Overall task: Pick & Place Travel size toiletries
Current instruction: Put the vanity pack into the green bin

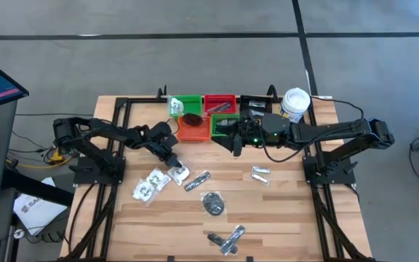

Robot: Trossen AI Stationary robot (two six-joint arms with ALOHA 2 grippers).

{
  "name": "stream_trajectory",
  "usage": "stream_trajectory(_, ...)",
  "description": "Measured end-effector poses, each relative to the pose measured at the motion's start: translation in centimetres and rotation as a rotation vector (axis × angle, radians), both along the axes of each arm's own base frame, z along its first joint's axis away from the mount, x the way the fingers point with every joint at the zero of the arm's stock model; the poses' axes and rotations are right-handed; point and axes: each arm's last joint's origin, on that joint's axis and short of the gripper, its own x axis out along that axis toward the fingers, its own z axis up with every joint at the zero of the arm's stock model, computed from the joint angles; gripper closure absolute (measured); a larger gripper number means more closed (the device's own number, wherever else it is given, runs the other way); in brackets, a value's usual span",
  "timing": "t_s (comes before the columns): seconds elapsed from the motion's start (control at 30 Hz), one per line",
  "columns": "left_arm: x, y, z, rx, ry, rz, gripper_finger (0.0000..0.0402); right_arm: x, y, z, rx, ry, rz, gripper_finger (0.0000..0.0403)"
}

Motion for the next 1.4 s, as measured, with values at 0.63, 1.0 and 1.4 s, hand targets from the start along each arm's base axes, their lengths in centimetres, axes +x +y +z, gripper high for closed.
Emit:
stream_trajectory(0.63,0.0,-0.1,3.3,-0.007,-0.188,-0.035,0.0395,0.0,0.0,-0.4,-0.001,0.038,0.0,0.0076)
stream_trajectory(1.0,-1.7,0.2,10.4,0.083,-0.497,0.165,0.0395,0.0,0.0,-0.4,-0.008,0.038,0.001,0.0076)
stream_trajectory(1.4,-3.0,0.5,13.7,0.124,-0.665,0.488,0.0396,0.0,-0.7,0.3,-0.052,-0.027,-0.017,0.0076)
